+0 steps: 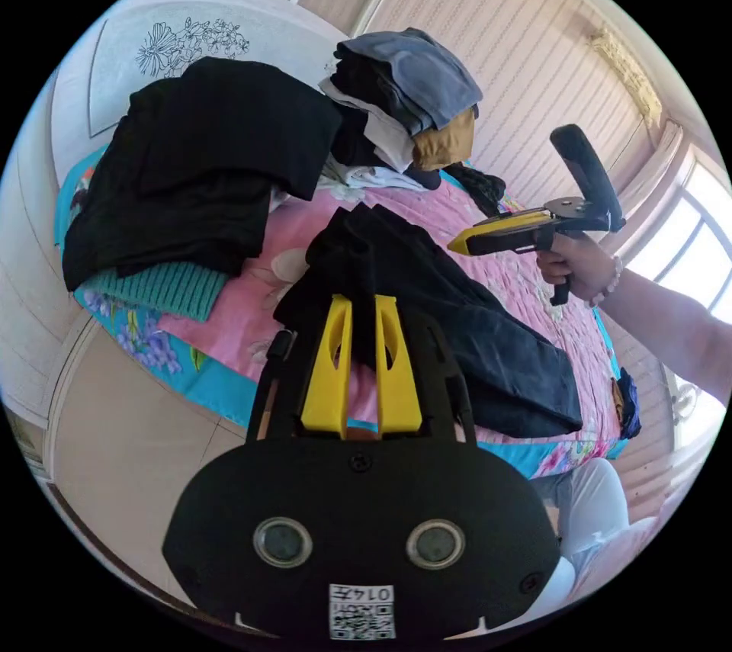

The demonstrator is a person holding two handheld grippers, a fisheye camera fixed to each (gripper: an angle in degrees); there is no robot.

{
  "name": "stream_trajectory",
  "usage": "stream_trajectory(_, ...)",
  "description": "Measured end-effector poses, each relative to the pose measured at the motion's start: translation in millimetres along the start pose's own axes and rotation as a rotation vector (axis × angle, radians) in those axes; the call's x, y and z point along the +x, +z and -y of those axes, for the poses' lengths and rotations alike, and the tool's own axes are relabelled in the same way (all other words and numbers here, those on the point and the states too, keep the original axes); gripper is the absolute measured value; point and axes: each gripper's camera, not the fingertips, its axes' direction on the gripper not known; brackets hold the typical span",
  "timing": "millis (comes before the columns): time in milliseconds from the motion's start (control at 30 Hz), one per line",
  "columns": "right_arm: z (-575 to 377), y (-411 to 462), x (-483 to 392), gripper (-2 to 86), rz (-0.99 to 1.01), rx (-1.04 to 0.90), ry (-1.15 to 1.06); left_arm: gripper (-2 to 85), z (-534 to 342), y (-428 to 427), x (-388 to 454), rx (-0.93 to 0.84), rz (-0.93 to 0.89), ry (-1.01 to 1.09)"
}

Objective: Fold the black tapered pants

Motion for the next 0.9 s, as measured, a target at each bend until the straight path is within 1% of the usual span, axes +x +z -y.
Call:
stream_trajectory(67, -25.9, -15.7, 6.3, -0.3, 0.026, 0.029, 0.012, 5.7, -7.2, -12.3, 2.0, 0.039, 0.06, -0.014)
stream_trajectory(133, -65.3, -29.0, 6.3, -0.3, -0.017, 0.043, 0.035, 4.4, -21.1, -34.4, 6.1, 0.118, 0.135, -0.037)
stream_trajectory(200, -90.6, -30.9, 0.0, -0.3, -0.055, 0.048, 0.047, 1.4, -29.4, -43.9, 21.8, 0.144, 0.132, 0.011)
stream_trajectory(233, -101.5, -27.7, -5.8, -0.3, -0.072, 0.048, 0.059, 0.0, -32.5, -42.5, 41.5, 0.133, 0.087, 0.094)
stream_trajectory(267, -104.6, -24.9, -9.1, -0.3, -0.074, 0.047, 0.063, -0.3, -33.3, -38.9, 53.8, 0.117, 0.051, 0.145)
stream_trajectory(333, -102.6, -9.0, -23.8, -0.4, -0.054, 0.025, 0.054, -0.8, -31.1, -8.5, 112.0, -0.028, -0.099, 0.353)
stream_trajectory(433, -86.1, 15.1, -32.2, -0.4, -0.094, -0.015, 0.072, -0.9, -32.5, 38.5, 172.1, -0.158, -0.165, 0.545)
stream_trajectory(467, -82.8, 21.4, -31.7, -0.4, -0.111, -0.031, 0.075, -0.9, -33.2, 49.5, 179.7, -0.197, -0.17, 0.57)
stream_trajectory(533, -75.9, 58.0, -25.3, -0.4, -0.154, -0.153, 0.057, -1.0, -43.3, 95.5, 197.2, -0.383, -0.114, 0.667)
stream_trajectory(600, -77.0, 67.0, -21.6, -0.5, -0.158, -0.153, 0.064, -1.0, -45.5, 102.1, 202.2, -0.392, -0.132, 0.719)
stream_trajectory(667, -70.9, 64.7, -20.4, -0.5, -0.148, -0.211, 0.052, -1.0, -38.7, 101.6, 209.7, -0.443, -0.151, 0.716)
stream_trajectory(700, -66.6, 58.1, -21.3, -0.6, -0.137, -0.246, 0.021, -1.0, -37.2, 94.6, 218.9, -0.451, -0.145, 0.753)
stream_trajectory(733, -65.2, 48.4, -22.2, -0.6, -0.156, -0.229, -0.007, -1.0, -40.7, 86.2, 228.9, -0.424, -0.112, 0.821)
stream_trajectory(800, -65.4, 38.1, -16.6, -0.7, -0.205, -0.151, 0.018, -1.0, -51.6, 87.0, 238.7, -0.427, -0.056, 0.875)
stream_trajectory(900, -73.4, 69.9, 0.9, -0.5, -0.202, -0.187, 0.069, -0.9, -70.2, 98.3, 241.1, -0.388, -0.039, 0.86)
